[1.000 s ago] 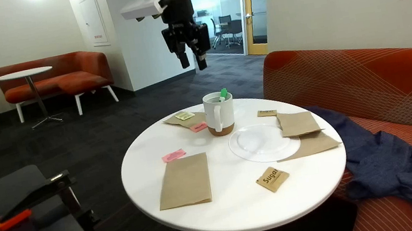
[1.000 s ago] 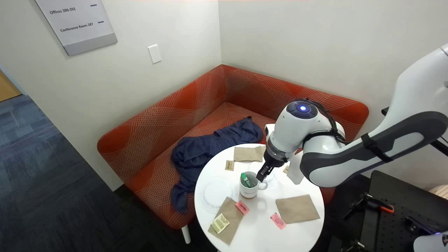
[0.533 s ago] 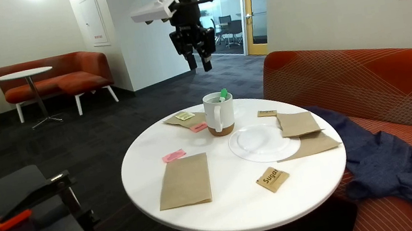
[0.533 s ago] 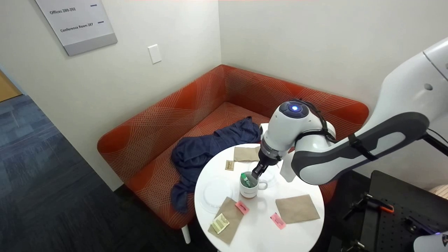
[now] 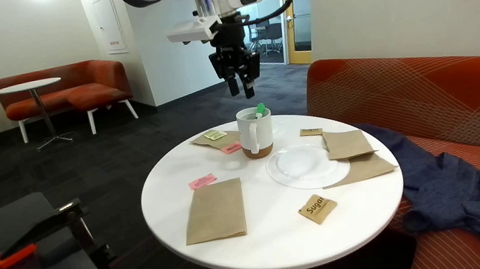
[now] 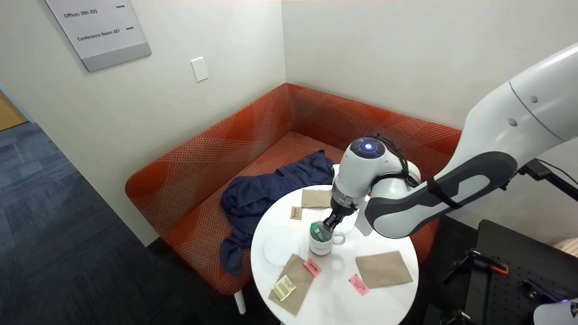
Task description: Take the green marker out of the white and brown mug
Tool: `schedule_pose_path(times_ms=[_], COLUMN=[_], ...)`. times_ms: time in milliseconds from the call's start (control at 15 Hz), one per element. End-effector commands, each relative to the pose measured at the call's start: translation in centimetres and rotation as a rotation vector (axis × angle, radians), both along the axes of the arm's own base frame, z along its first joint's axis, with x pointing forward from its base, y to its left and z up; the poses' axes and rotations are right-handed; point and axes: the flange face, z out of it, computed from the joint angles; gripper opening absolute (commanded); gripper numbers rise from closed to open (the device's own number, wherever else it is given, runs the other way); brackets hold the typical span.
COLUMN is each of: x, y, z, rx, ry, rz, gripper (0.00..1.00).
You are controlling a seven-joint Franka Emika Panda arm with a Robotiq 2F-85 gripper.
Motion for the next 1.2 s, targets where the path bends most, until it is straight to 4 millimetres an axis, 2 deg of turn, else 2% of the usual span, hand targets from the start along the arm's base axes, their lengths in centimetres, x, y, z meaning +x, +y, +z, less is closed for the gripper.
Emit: schedule_pose_path(times_ms=[0,1133], x=[0.7,2.7], y=[0.3,0.0], z=[-0.8,-4.3], rx=[0.007,0.032], ry=[0.023,0.001], rz=[0.014,0.051], gripper=[0.54,0.51])
